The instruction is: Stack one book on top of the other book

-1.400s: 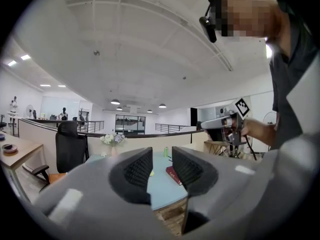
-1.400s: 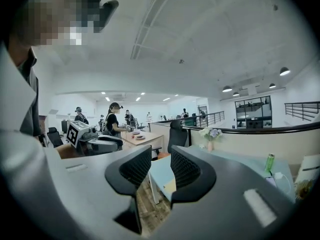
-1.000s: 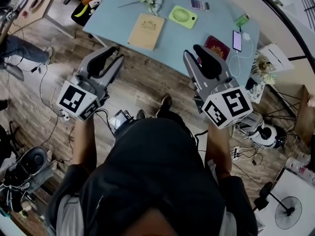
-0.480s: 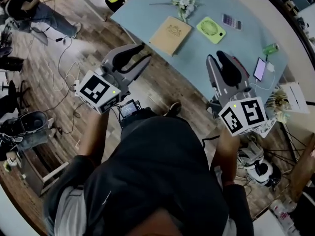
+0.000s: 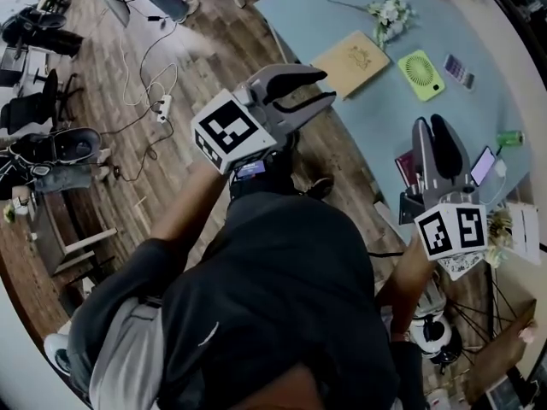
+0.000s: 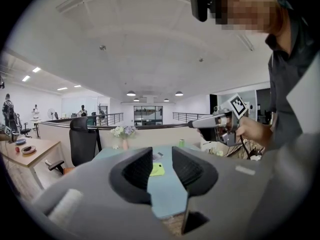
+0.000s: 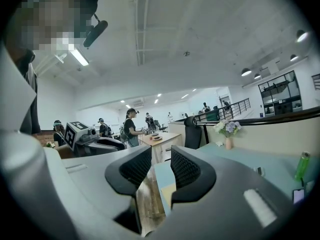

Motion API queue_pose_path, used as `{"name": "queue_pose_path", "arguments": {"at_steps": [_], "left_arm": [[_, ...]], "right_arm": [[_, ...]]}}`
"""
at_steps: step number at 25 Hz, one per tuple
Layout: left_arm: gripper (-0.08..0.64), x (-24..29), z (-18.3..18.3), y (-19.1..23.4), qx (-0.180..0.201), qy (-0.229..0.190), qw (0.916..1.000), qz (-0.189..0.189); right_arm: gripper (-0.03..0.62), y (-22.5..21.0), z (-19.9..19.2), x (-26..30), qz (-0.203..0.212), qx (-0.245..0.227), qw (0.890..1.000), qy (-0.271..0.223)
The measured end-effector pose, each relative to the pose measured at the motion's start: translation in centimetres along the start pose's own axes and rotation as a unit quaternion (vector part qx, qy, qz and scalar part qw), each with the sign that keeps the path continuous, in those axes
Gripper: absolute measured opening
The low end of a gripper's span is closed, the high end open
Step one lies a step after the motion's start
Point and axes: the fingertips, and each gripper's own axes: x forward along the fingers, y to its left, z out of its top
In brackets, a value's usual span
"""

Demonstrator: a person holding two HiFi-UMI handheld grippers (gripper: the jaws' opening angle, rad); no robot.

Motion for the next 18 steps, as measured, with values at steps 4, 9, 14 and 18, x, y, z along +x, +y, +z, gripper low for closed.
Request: {"name": "queue_pose_path", "arguments": {"at_steps": [4,9,14,18], "left_arm": [[0.156,0.8,0.2,0.5,0.0,-0.002,0.9999,-0.014],[0.156,2.9,0.1,1.9,-0.006,-0.005,0.9994,-0.035],[0.156,4.8,-0.2,5.0,-0.014,-0.005,0.998,-0.061],[0.156,5.3,-1.1,9.0,-0.018,0.001,0.9974,-0.069]], "right_arm": [[0.103,-0.1,-0.3,0.5,-0.006,0.002,1.0,0.005],[0.103,-1.2,-1.0,1.5,-0.024,0.007,1.0,0.014],[0.103,-1.9,-1.5,3.3,-0.054,0.011,0.998,0.025],[0.103,-2.3,-2.2,6.3,-0.07,0.02,0.997,0.035]]}}
